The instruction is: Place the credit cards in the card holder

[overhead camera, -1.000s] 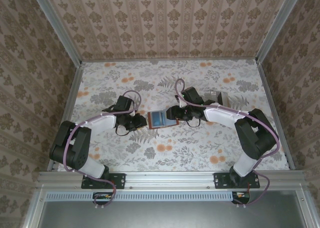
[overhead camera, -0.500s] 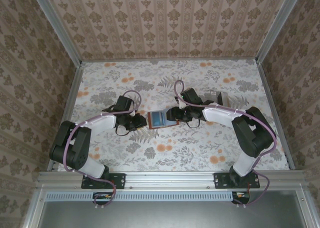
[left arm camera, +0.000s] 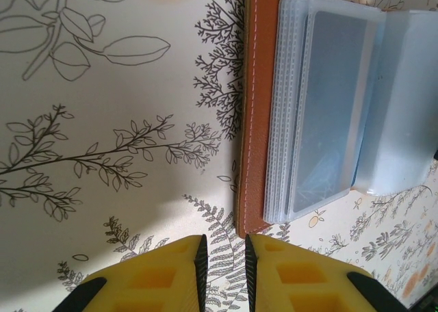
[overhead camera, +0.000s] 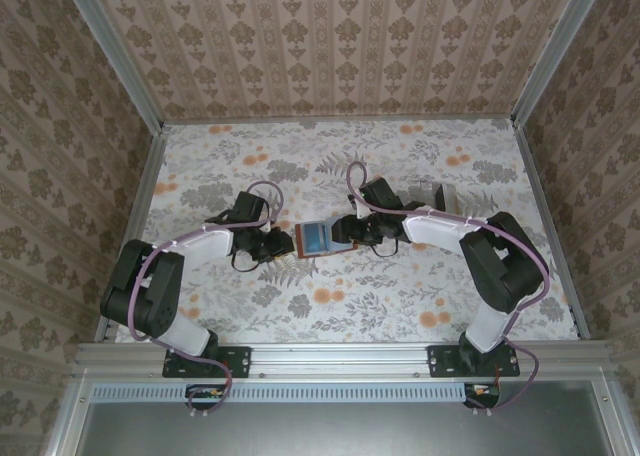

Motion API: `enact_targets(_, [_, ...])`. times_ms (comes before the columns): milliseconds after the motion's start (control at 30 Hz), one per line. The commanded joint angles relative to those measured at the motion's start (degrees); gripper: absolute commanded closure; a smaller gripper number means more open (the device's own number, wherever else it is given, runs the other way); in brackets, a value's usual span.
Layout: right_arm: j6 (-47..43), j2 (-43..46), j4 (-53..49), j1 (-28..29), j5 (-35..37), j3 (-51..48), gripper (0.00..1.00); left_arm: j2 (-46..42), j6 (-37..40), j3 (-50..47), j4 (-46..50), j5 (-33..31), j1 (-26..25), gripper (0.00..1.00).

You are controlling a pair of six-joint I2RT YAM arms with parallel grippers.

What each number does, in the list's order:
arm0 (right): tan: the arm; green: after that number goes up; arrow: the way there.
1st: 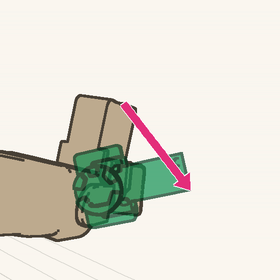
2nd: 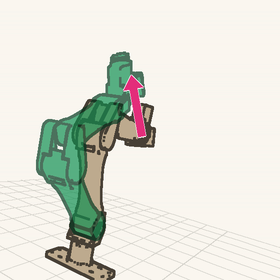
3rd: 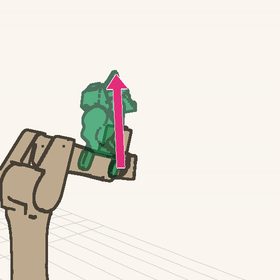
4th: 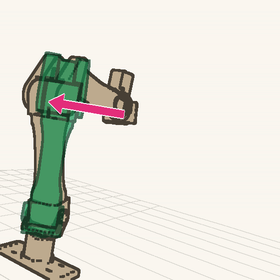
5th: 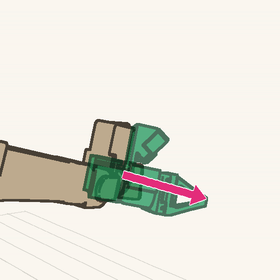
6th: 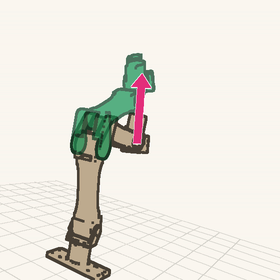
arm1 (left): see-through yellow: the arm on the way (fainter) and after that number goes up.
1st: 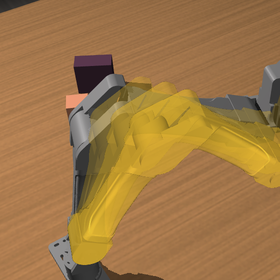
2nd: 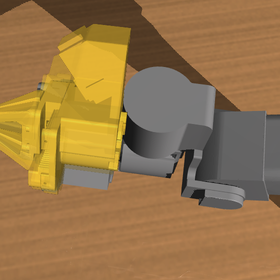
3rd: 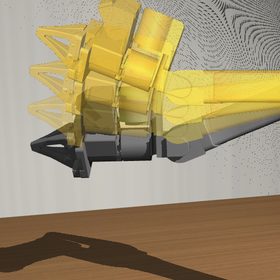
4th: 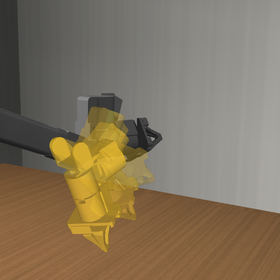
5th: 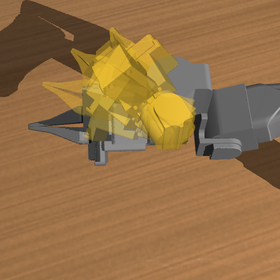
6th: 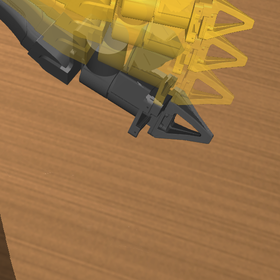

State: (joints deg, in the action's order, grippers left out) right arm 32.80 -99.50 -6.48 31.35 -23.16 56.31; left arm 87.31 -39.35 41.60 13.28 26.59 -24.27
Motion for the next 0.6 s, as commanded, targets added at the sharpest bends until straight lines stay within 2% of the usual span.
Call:
enact_targets(0, [0.8, -1.4, 0.8, 0.7, -1.6, 1.9, 0.46, 0.5, 1.2, -0.8, -0.3, 0.8, 0.5, 0.76])
enact_targets(300, [0.7, -1.6, 0.4, 1.1, -1.4, 2.7, 0.47, 0.5, 1.2, -0.8, -0.5, 0.8, 0.4, 0.76])
enact_targets(567, [-1.0, 2.6, -2.7, 1.0, 5.4, 0.2, 0.46, 0.8, 1.2, -0.8, -0.6, 0.8, 0.4, 0.76])
